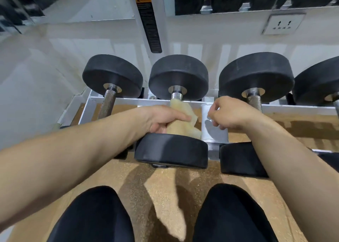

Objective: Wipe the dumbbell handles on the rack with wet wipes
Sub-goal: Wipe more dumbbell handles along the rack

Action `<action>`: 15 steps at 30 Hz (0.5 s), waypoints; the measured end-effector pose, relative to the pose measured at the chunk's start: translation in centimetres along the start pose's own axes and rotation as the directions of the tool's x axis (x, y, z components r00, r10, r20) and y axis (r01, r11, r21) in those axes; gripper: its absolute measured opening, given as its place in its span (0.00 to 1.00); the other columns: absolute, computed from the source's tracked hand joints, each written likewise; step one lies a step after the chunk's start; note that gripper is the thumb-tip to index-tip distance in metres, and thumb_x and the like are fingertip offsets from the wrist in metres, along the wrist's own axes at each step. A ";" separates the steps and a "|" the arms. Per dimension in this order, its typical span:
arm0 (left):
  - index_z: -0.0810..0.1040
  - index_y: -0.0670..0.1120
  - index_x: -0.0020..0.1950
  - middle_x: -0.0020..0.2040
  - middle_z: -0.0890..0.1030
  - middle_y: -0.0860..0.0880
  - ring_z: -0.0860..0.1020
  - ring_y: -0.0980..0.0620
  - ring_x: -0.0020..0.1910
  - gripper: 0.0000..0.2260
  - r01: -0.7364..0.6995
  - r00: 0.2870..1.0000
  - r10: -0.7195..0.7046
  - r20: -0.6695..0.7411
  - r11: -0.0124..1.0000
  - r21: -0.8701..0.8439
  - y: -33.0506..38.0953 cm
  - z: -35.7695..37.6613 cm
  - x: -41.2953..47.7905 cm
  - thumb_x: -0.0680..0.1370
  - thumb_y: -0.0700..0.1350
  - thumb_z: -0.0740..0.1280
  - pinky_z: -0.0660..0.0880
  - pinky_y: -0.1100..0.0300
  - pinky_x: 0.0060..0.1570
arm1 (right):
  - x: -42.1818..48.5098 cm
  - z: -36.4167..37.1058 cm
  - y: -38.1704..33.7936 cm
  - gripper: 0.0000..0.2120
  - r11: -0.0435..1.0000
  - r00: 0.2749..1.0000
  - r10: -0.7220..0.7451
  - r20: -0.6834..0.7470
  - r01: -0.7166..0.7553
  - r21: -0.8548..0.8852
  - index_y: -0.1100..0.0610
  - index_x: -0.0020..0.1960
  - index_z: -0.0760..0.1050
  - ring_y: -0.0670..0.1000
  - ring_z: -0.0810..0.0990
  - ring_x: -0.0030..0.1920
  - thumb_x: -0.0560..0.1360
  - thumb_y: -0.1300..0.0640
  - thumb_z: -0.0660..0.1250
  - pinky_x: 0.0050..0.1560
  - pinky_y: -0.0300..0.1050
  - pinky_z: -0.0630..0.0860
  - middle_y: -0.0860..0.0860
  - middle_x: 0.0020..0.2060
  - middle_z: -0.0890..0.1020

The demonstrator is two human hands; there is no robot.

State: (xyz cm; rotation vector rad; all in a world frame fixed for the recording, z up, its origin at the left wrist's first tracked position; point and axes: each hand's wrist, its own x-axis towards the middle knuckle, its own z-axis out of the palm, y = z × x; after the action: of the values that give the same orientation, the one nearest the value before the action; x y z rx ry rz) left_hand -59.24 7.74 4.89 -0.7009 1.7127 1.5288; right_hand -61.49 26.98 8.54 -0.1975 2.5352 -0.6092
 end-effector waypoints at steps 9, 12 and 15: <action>0.81 0.44 0.46 0.44 0.83 0.44 0.84 0.47 0.43 0.08 -0.183 0.980 0.198 0.014 0.928 -0.325 2.1 0.1 2.3 0.78 0.49 0.72 0.81 0.51 0.51 | -0.3 -0.3 -0.3 0.16 0.999 0.999 -0.026 0.026 0.026 -0.033 0.54 0.50 0.77 0.54 0.83 0.46 0.80 0.43 0.61 0.56 0.55 0.80 0.52 0.45 0.84; 0.81 0.41 0.53 0.51 0.84 0.41 0.84 0.43 0.52 0.09 -0.238 0.970 0.237 -0.044 0.912 -0.333 1.6 0.2 2.2 0.77 0.45 0.74 0.80 0.47 0.58 | -0.4 -0.2 -0.4 0.15 0.999 1.000 -0.010 0.027 0.012 -0.051 0.54 0.49 0.77 0.54 0.84 0.46 0.79 0.43 0.61 0.56 0.55 0.80 0.52 0.44 0.84; 0.80 0.37 0.57 0.54 0.85 0.38 0.84 0.41 0.53 0.13 -0.239 0.970 0.221 -0.106 0.948 -0.209 0.6 0.7 1.3 0.76 0.42 0.75 0.80 0.45 0.58 | -0.2 -0.1 -0.3 0.14 0.998 1.000 0.004 0.016 -0.002 -0.070 0.52 0.47 0.77 0.55 0.83 0.46 0.77 0.43 0.61 0.55 0.57 0.80 0.52 0.44 0.84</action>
State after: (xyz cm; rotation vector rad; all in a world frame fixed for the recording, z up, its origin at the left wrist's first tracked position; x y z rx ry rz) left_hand -60.33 8.64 4.17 -0.7017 1.7506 1.8979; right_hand -61.38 26.79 8.89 -0.2224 2.5431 -0.5163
